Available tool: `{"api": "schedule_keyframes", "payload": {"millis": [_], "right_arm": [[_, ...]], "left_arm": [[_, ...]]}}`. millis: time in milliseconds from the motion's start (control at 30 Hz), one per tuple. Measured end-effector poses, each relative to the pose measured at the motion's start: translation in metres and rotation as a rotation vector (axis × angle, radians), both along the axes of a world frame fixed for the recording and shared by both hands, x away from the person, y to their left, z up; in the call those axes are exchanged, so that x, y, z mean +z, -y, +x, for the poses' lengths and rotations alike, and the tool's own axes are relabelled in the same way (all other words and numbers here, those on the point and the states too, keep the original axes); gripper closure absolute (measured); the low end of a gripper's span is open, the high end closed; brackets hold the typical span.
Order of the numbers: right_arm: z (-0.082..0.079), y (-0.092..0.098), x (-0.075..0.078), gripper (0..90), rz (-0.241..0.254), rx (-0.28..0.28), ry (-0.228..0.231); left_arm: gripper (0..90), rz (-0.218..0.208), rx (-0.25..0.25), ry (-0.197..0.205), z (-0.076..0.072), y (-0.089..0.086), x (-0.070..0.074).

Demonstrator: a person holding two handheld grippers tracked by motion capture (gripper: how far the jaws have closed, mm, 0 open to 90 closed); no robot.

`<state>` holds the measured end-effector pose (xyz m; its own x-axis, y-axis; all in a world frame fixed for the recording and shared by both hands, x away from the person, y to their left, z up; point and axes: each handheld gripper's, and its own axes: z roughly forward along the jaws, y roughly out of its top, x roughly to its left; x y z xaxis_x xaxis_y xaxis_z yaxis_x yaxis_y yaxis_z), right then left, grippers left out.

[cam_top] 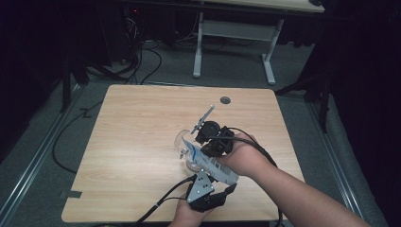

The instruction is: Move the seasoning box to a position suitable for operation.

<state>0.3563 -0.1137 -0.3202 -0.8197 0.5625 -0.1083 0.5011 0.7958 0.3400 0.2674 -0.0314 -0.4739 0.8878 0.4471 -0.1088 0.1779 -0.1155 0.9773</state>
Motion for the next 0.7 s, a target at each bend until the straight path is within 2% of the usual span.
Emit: {"api": "schedule_keyframes", "payload": {"millis": [700], "right_arm": [[0.0012, -0.0043, -0.0020, 89.7, 0.001, 0.009, -0.002]], "left_arm": [[55.1, -0.005, 0.004, 0.001, 0.0006, -0.0014, 0.0010]]}}
